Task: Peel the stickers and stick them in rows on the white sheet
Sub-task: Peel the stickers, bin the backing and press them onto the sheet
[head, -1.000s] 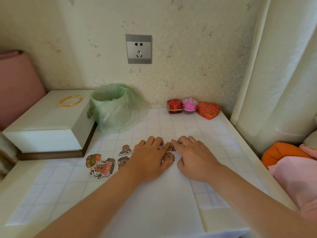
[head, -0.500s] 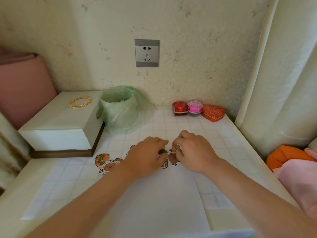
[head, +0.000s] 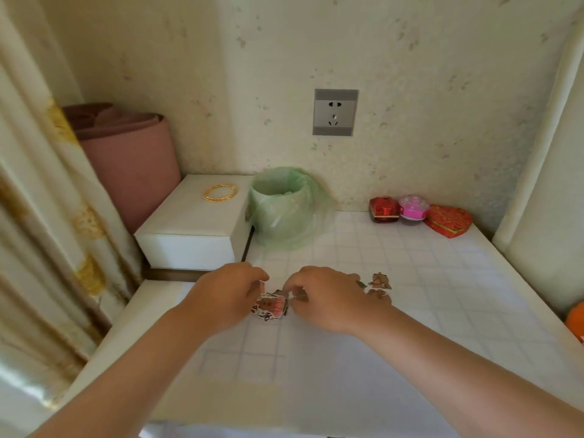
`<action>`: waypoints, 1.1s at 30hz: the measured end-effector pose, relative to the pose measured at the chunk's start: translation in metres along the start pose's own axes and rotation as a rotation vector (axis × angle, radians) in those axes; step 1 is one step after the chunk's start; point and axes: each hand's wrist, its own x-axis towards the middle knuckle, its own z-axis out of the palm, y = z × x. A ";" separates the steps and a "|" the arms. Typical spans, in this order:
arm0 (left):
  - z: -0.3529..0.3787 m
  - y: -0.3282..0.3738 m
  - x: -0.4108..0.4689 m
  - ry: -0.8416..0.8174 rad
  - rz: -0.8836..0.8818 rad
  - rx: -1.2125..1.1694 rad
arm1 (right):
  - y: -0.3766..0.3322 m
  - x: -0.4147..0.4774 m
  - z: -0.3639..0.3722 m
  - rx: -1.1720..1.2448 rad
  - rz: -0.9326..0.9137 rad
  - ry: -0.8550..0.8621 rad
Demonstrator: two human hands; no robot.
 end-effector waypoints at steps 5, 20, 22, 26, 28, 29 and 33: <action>0.001 -0.010 -0.009 -0.092 0.028 0.047 | -0.014 0.013 0.014 -0.123 0.038 -0.043; 0.002 -0.013 -0.006 -0.171 -0.081 -0.217 | -0.013 0.026 0.012 0.338 0.293 0.006; 0.001 -0.012 -0.007 -0.187 -0.109 -0.227 | -0.012 0.026 0.010 0.418 0.320 0.013; 0.003 -0.010 -0.006 -0.148 -0.127 -0.278 | -0.013 0.028 0.006 0.541 0.365 -0.019; 0.003 -0.008 -0.004 -0.102 -0.154 -0.414 | -0.015 0.027 0.004 0.681 0.386 -0.059; 0.001 -0.007 -0.002 -0.075 -0.173 -0.499 | -0.017 0.026 0.002 0.744 0.396 -0.071; -0.007 -0.002 0.001 -0.021 -0.244 -0.750 | -0.021 0.023 -0.007 0.864 0.405 -0.057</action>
